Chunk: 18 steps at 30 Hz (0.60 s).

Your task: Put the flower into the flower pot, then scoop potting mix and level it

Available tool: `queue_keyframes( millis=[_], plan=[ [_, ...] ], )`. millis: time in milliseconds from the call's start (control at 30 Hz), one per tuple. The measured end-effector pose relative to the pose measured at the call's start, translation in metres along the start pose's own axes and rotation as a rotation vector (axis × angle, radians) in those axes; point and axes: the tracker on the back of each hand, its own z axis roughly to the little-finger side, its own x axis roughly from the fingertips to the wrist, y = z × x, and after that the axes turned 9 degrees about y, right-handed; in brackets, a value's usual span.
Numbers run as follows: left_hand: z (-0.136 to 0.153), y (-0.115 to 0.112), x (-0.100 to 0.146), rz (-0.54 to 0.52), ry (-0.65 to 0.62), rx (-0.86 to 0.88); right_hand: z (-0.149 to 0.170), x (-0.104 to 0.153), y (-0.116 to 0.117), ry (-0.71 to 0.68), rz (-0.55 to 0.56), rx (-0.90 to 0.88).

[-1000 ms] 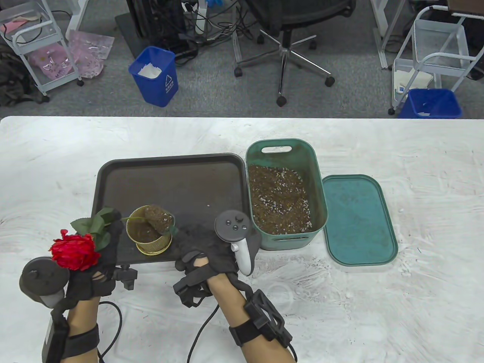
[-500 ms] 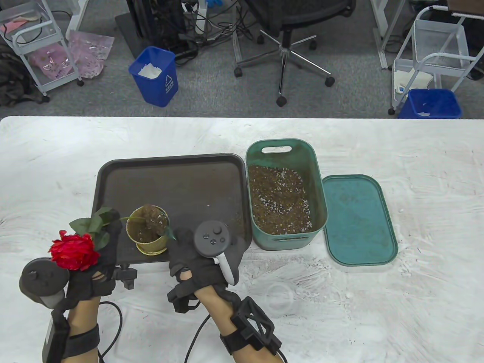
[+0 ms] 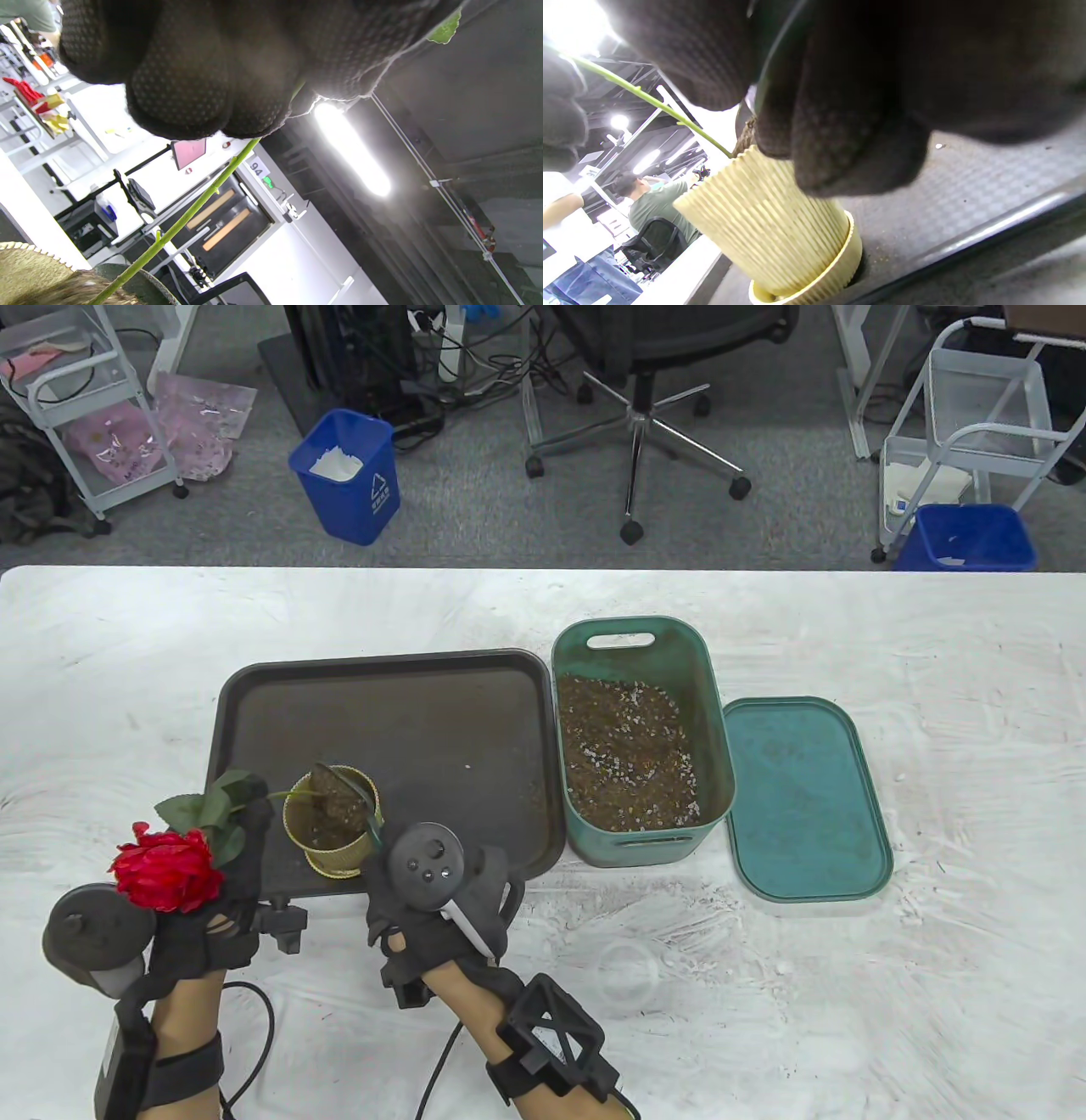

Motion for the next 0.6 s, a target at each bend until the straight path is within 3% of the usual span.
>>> queue_keyframes(
  millis=[600],
  plan=[
    [-0.002,-0.002,0.001,0.008,-0.017,-0.012,-0.005,0.01,0.02,-0.14,0.185,0.219]
  ],
)
